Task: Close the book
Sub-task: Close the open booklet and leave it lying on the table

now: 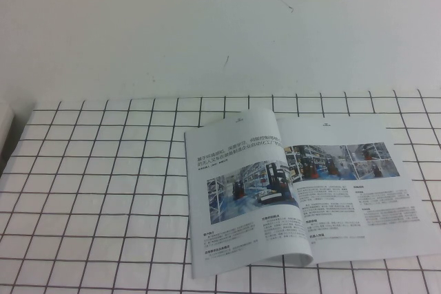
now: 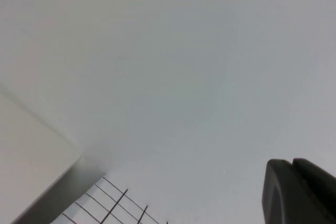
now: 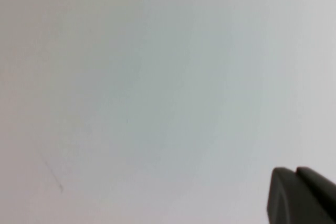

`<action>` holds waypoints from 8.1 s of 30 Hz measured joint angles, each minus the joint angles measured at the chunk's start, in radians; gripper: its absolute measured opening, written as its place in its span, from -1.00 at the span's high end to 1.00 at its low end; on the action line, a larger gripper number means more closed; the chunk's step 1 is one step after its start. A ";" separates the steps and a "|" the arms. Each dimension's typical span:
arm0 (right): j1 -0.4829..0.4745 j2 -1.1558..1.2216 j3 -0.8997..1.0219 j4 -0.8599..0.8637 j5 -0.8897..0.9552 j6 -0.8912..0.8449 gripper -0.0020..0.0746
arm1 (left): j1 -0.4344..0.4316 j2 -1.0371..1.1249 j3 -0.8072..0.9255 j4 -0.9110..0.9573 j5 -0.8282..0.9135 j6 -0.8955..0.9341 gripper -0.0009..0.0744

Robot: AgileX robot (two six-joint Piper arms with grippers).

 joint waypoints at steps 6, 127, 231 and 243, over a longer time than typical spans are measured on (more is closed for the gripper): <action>0.000 -0.002 -0.003 0.021 -0.294 0.022 0.95 | 0.000 0.000 -0.041 0.078 0.002 -0.062 0.99; 0.116 2.102 -1.291 0.753 1.178 -0.563 0.95 | -0.405 2.047 -1.291 -0.054 0.735 0.277 0.99; 0.116 2.102 -1.293 0.763 1.169 -0.574 0.95 | -0.363 2.269 -1.767 0.490 1.189 -0.237 -0.08; 0.116 2.102 -1.293 0.763 1.169 -0.579 0.95 | -0.373 2.308 -1.765 -0.133 1.184 0.178 -0.03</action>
